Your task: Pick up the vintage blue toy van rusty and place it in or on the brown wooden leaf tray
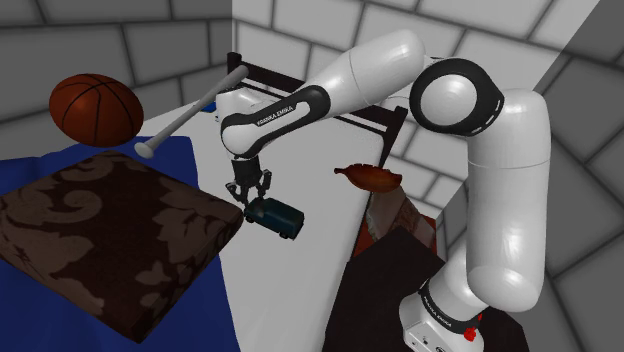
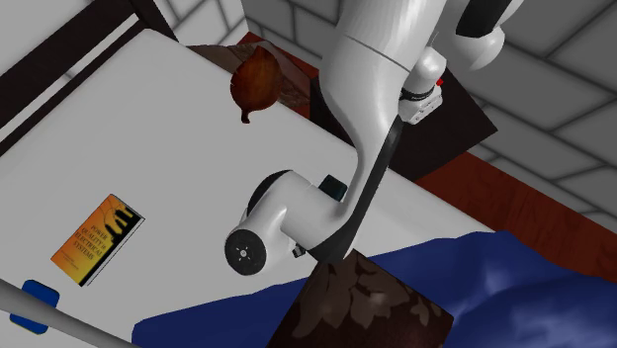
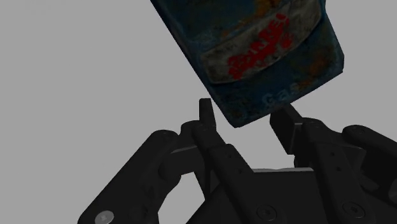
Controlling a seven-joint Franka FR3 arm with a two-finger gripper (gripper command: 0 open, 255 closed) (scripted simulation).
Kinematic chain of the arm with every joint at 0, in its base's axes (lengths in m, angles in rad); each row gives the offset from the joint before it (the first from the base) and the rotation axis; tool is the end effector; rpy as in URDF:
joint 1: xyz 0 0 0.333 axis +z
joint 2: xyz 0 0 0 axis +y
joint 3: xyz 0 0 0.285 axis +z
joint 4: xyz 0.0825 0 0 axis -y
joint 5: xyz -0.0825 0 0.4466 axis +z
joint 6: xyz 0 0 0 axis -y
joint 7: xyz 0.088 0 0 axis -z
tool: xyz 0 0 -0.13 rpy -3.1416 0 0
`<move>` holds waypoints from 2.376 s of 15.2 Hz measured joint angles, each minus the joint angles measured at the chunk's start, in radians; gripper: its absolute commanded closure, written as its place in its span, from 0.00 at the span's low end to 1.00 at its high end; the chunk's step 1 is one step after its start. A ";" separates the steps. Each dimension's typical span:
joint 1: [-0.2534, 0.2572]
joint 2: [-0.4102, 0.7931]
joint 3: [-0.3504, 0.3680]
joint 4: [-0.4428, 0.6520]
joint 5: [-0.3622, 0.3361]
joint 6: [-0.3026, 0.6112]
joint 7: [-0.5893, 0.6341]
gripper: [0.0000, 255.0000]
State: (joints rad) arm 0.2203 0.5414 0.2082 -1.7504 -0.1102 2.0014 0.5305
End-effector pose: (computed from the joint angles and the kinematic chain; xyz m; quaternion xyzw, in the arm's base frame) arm 0.6012 0.2642 0.1588 0.9900 -0.0277 -0.1262 0.0561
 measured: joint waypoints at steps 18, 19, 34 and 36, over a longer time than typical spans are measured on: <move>-0.009 -0.176 0.038 -0.146 -0.010 0.024 -0.098 0.00; -0.014 -0.228 0.049 -0.215 -0.019 0.068 -0.144 0.00; 0.067 -0.956 -0.086 -1.142 0.124 0.700 -1.178 0.00; 0.066 -0.925 -0.088 -1.152 0.120 0.745 -1.188 0.00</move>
State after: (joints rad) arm 0.2863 -0.3837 0.1198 -2.9026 0.0101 2.7463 -0.6573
